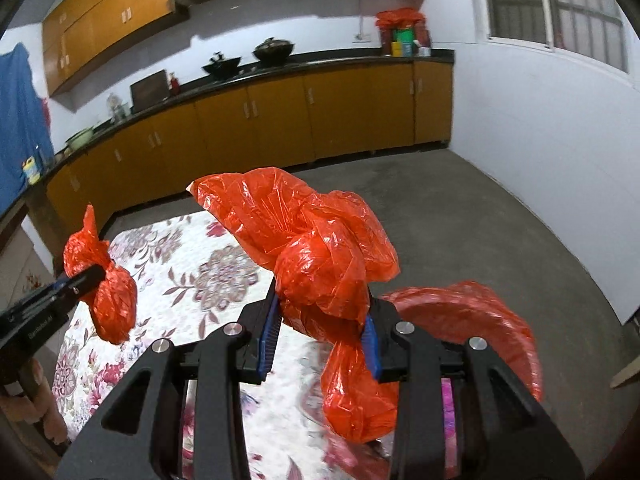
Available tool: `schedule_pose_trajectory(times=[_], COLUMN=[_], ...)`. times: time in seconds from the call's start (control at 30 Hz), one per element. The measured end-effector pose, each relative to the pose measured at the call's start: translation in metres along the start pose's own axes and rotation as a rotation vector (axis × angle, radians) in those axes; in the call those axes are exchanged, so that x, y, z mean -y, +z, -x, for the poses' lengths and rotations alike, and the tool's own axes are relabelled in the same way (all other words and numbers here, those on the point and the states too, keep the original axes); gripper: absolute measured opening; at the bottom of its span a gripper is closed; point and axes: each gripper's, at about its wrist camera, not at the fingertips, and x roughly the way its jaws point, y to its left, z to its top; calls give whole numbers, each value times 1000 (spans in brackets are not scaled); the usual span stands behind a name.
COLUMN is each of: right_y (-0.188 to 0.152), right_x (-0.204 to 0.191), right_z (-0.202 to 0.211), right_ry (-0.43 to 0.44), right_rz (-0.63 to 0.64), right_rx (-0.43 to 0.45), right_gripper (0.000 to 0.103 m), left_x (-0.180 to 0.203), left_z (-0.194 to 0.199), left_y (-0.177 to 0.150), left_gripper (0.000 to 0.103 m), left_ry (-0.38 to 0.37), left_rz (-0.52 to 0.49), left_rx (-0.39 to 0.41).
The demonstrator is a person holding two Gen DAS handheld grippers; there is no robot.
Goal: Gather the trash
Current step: 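Carry both red bags over the basket and open both tools to drop them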
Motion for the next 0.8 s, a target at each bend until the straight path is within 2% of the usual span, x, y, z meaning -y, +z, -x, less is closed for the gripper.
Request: schedule_pose_trajectory(times=[0.43,0.53,0.8], right_y=[-22,-30,-40], right_x=[76,98,120], right_z=[25,30,23], right_ry=[-65,-78,-79], right_rz=[-154,-182,-227], right_rx=[3,-1,-16], right_gripper=[36,36,37], left_x=[112,131,171], left_z=[-30,-41,-75], left_y=[-21,-29,-51], left_gripper=[17,17,20], left_ry=[-207,-239,-294], left_rz=[-92,-107,-133], left_rx=[-82,-107,-197])
